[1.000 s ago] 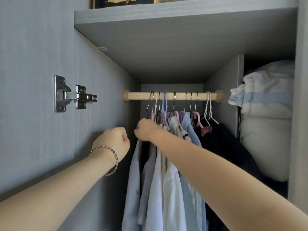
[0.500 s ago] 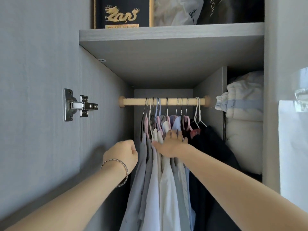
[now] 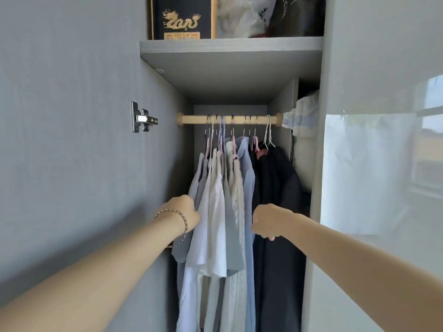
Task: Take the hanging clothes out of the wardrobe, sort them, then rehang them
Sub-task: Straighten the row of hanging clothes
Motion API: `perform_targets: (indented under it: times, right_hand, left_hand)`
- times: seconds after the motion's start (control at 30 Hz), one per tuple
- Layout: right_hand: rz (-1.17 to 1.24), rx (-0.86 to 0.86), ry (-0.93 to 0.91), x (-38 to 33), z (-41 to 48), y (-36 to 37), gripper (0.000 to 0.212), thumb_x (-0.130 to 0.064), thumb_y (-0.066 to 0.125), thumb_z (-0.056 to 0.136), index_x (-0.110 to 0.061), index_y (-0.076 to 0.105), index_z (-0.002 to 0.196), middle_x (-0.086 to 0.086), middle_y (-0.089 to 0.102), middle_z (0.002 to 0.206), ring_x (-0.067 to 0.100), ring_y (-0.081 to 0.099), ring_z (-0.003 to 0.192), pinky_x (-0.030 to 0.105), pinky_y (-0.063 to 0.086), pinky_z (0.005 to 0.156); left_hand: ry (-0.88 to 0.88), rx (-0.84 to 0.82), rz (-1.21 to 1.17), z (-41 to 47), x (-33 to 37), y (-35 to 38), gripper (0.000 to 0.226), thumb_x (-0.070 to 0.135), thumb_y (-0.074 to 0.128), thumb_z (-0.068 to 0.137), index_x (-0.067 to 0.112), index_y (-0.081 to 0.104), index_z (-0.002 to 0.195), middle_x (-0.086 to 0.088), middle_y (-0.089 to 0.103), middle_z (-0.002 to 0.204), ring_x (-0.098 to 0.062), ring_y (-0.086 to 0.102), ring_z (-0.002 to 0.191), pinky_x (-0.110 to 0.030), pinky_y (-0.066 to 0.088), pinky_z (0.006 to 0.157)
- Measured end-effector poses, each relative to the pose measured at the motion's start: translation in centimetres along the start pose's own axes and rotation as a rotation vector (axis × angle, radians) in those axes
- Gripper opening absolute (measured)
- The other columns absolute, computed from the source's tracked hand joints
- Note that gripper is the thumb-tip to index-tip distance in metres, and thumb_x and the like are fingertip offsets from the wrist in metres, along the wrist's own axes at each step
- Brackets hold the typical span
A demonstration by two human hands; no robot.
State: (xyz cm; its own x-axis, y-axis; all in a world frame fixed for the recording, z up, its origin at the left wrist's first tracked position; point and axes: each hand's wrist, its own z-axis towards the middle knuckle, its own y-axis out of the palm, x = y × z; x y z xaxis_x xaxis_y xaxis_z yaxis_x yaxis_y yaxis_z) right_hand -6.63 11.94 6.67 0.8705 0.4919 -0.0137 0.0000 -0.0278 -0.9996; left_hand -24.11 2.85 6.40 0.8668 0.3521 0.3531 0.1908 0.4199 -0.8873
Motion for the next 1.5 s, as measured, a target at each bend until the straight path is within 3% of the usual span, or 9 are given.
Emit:
perform_targets:
  times: [0.3, 0.6, 0.77, 0.9, 0.97, 1.1, 1.23, 1.37, 1.5]
  right_hand:
    - [-0.053, -0.214, -0.071, 0.7, -11.9, 7.4, 0.026, -0.009, 0.038, 0.088, -0.011, 0.043, 0.063, 0.000, 0.055, 0.045, 0.014, 0.053, 0.049, 0.022, 0.043, 0.054]
    - [-0.029, -0.275, -0.170, -3.1, -19.2, 9.1, 0.026, -0.011, 0.040, 0.091, -0.009, 0.056, 0.070, 0.001, 0.056, 0.060, 0.009, 0.050, 0.049, 0.017, 0.040, 0.050]
    - [0.023, -0.287, -0.195, -7.2, -21.5, 9.2, 0.027, -0.010, 0.040, 0.093, -0.003, 0.066, 0.099, 0.000, 0.055, 0.064, 0.009, 0.051, 0.053, 0.017, 0.042, 0.055]
    - [0.047, -0.280, -0.214, -10.0, -22.1, 9.8, 0.032, -0.013, 0.037, 0.093, -0.001, 0.066, 0.098, -0.001, 0.061, 0.067, 0.013, 0.058, 0.058, 0.019, 0.048, 0.060]
    - [0.031, -0.265, -0.211, -11.0, -22.3, 10.0, 0.028, -0.013, 0.038, 0.093, -0.005, 0.064, 0.084, -0.003, 0.059, 0.063, 0.010, 0.055, 0.052, 0.019, 0.046, 0.056]
    - [0.000, -0.274, -0.185, -12.3, -23.2, 10.0, 0.028, -0.016, 0.037, 0.095, -0.007, 0.062, 0.084, 0.000, 0.064, 0.071, 0.007, 0.052, 0.050, 0.016, 0.043, 0.055]
    - [0.036, -0.240, -0.166, -12.4, -24.3, 9.9, 0.029, -0.021, 0.048, 0.094, -0.007, 0.062, 0.115, 0.000, 0.061, 0.078, 0.006, 0.049, 0.053, 0.017, 0.043, 0.054]
    - [0.067, -0.206, -0.094, -10.8, -25.0, 10.1, 0.030, -0.021, 0.051, 0.093, -0.004, 0.061, 0.117, -0.005, 0.052, 0.064, 0.006, 0.049, 0.053, 0.017, 0.043, 0.052]
    - [0.065, -0.184, -0.014, -7.9, -25.4, 9.4, 0.029, -0.019, 0.051, 0.093, -0.005, 0.061, 0.116, -0.005, 0.052, 0.065, 0.007, 0.050, 0.053, 0.017, 0.044, 0.051]
  left_hand:
    - [-0.203, -0.161, 0.000, -14.7, -2.2, 1.4, 0.020, 0.021, 0.041, 0.090, 0.012, 0.049, 0.074, -0.006, 0.059, 0.078, -0.025, 0.053, 0.068, -0.025, 0.040, 0.066]
    - [-0.559, -0.324, -0.081, -26.4, -9.7, -1.5, 0.023, 0.014, 0.042, 0.085, 0.006, 0.055, 0.068, -0.013, 0.064, 0.078, -0.027, 0.061, 0.068, -0.024, 0.044, 0.062]
    - [-0.740, -0.659, -0.118, -30.1, -12.2, -4.4, 0.042, 0.034, 0.036, 0.095, 0.005, 0.059, 0.076, -0.010, 0.062, 0.079, -0.024, 0.062, 0.078, -0.032, 0.047, 0.078]
    - [-0.727, -0.845, 0.129, -32.5, -13.7, -5.1, 0.054, 0.047, 0.031, 0.095, 0.008, 0.065, 0.110, -0.008, 0.061, 0.119, -0.027, 0.055, 0.112, -0.036, 0.041, 0.096]
    - [-0.626, -0.775, 0.246, -33.2, -14.6, -5.1, 0.042, 0.039, 0.037, 0.095, 0.014, 0.063, 0.117, -0.007, 0.057, 0.122, -0.024, 0.052, 0.101, -0.027, 0.042, 0.090]
    - [-0.447, -0.442, 0.156, -33.0, -16.7, -5.6, 0.015, 0.010, 0.047, 0.089, 0.013, 0.056, 0.100, 0.000, 0.045, 0.071, -0.012, 0.042, 0.061, -0.018, 0.033, 0.048]
    - [-0.332, -0.201, -0.292, -32.8, -17.9, -6.9, 0.056, -0.004, 0.056, 0.078, 0.015, 0.036, 0.126, -0.007, 0.056, 0.104, -0.019, 0.055, 0.086, -0.028, 0.051, 0.067]
    - [-0.171, -0.192, -0.130, -32.8, -16.9, -7.2, 0.053, -0.008, 0.044, 0.086, 0.011, 0.035, 0.134, 0.008, 0.044, 0.079, -0.022, 0.055, 0.093, -0.010, 0.029, 0.046]
    - [-0.059, -0.210, -0.128, -32.3, -16.3, -7.2, 0.046, -0.005, 0.048, 0.080, 0.016, 0.051, 0.121, 0.014, 0.053, 0.084, -0.004, 0.045, 0.059, -0.016, 0.031, 0.048]
